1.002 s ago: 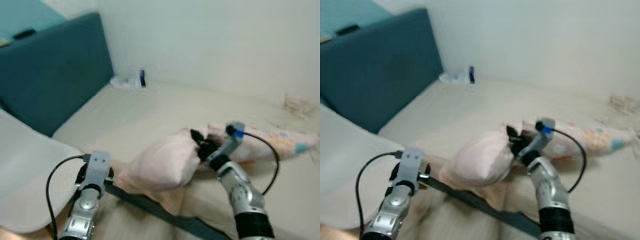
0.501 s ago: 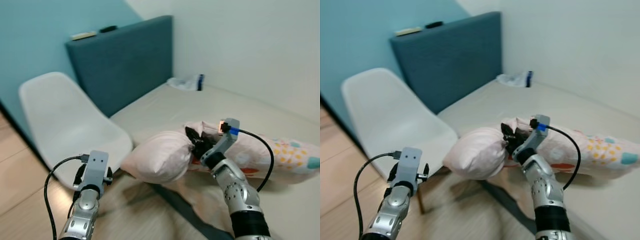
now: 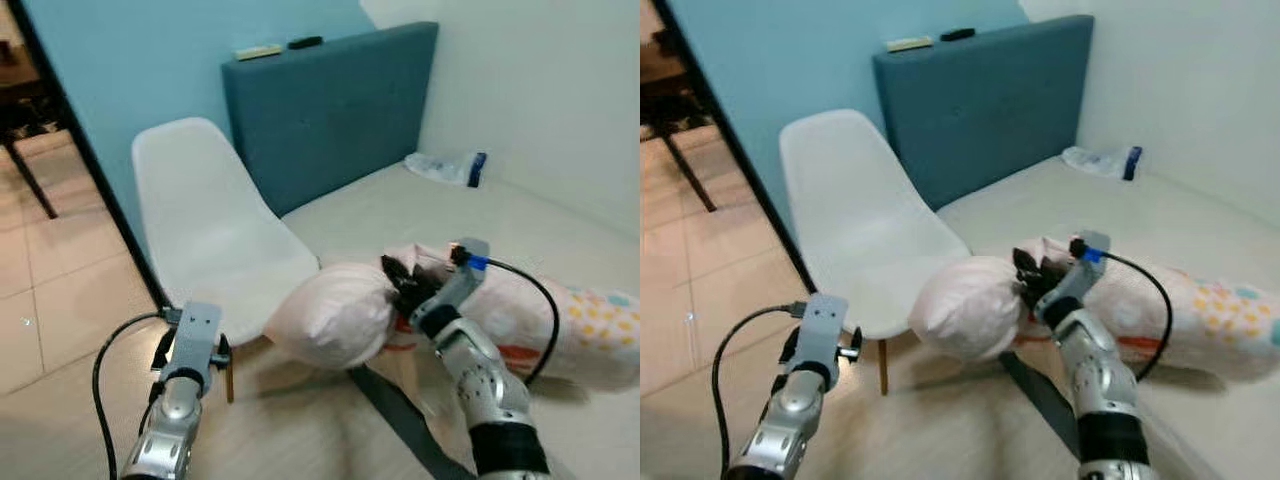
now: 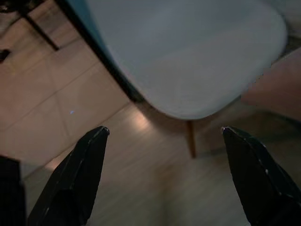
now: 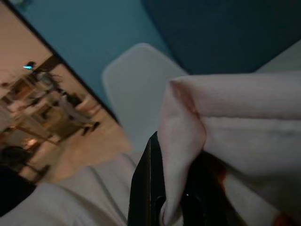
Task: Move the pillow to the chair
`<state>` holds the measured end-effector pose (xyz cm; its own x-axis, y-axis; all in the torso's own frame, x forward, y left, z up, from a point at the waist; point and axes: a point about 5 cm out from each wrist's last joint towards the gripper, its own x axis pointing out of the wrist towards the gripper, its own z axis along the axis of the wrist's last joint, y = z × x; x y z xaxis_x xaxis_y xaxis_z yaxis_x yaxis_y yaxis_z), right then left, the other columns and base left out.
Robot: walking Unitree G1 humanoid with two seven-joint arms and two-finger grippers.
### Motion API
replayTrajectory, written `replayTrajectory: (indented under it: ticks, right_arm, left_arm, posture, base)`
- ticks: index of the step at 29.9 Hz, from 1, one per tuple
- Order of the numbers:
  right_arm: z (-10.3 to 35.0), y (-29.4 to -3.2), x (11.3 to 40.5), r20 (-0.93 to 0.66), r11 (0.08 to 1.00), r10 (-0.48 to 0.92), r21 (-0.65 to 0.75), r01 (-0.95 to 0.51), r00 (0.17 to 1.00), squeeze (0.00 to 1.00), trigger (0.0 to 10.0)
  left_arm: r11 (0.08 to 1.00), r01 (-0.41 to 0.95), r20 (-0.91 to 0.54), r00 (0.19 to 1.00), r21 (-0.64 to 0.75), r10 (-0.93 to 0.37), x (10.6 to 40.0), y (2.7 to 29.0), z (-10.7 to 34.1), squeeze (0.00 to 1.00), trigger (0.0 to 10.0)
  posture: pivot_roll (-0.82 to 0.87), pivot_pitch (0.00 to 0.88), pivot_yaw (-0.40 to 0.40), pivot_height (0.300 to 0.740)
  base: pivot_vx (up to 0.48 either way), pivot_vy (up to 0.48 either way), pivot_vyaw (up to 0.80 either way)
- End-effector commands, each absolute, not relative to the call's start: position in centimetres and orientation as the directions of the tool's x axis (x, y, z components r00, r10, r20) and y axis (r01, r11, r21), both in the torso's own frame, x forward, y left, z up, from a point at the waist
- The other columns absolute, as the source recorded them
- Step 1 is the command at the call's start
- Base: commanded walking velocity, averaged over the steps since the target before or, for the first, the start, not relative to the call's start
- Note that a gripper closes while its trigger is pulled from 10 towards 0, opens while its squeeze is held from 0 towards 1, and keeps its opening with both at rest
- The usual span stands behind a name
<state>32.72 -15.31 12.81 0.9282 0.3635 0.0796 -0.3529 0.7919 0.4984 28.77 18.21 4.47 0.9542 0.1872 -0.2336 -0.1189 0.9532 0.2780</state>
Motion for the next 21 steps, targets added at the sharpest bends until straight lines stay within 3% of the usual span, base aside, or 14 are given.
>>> replayTrajectory:
  ticks: [1,11,21]
  right_arm:
    - [14.6,-14.7,33.0,0.155,0.779,0.391,0.469,-0.416,0.907,0.00,10.0]
    - [15.8,-14.7,33.5,0.206,0.778,0.362,0.471,-0.416,0.909,0.00,10.0]
    - [15.9,-15.4,33.9,0.186,0.801,0.321,0.470,-0.371,0.929,0.00,10.0]
  left_arm:
    - [0.956,-0.103,-0.240,0.956,0.274,0.172,28.7,18.0,4.4,0.00,10.0]
    - [0.973,-0.050,-0.199,0.975,0.223,0.096,29.3,17.3,5.3,0.00,10.0]
    - [0.977,-0.010,-0.182,0.982,0.214,0.050,29.3,16.7,5.6,0.00,10.0]
  posture:
    - [-0.05,0.000,0.007,0.740]
    - [-0.05,0.000,0.005,0.740]
    - [-0.05,0.000,0.009,0.740]
  base:
    - [0.000,0.000,0.76]
    - [0.000,0.000,0.76]
    - [0.343,0.000,0.00]
